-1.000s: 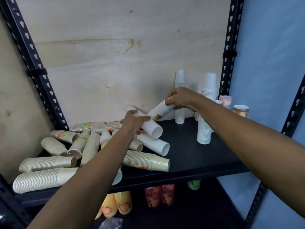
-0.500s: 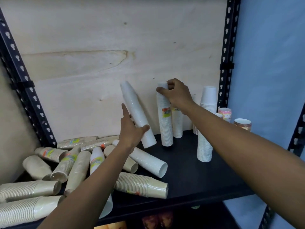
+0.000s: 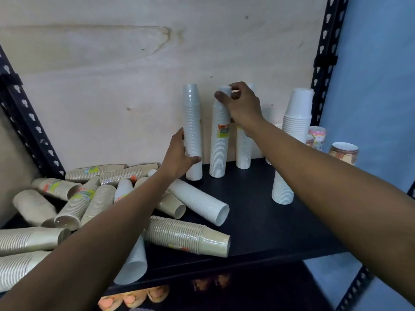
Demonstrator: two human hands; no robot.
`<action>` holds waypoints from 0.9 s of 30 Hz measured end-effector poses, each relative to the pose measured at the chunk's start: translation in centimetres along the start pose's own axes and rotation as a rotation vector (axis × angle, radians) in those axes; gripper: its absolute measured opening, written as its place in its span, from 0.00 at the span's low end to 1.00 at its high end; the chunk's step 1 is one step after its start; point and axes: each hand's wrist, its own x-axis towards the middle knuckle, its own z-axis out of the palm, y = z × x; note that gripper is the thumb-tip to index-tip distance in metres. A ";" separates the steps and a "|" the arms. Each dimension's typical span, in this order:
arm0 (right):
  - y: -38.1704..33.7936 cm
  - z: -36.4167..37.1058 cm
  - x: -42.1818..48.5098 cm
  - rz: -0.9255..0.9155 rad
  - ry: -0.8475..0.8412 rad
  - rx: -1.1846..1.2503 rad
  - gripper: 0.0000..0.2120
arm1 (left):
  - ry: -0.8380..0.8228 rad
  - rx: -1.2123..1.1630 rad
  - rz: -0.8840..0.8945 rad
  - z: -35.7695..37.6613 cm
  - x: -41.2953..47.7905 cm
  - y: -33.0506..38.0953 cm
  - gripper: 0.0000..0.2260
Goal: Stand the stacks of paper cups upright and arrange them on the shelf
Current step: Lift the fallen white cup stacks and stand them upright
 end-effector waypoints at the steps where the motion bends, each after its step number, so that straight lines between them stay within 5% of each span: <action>1: 0.1 0.1 0.0 -0.002 -0.004 -0.005 0.25 | -0.015 -0.010 -0.017 0.0 0.1 -0.2 0.43; 23: -0.3 -0.1 -1.0 0.042 -0.176 -0.072 0.31 | -0.121 -0.015 -0.109 -0.6 -0.2 -0.9 0.51; 27: -1.5 -0.7 -1.2 -0.079 -0.077 -0.161 0.33 | -0.076 -0.062 -0.174 -2.4 -1.1 -0.4 0.52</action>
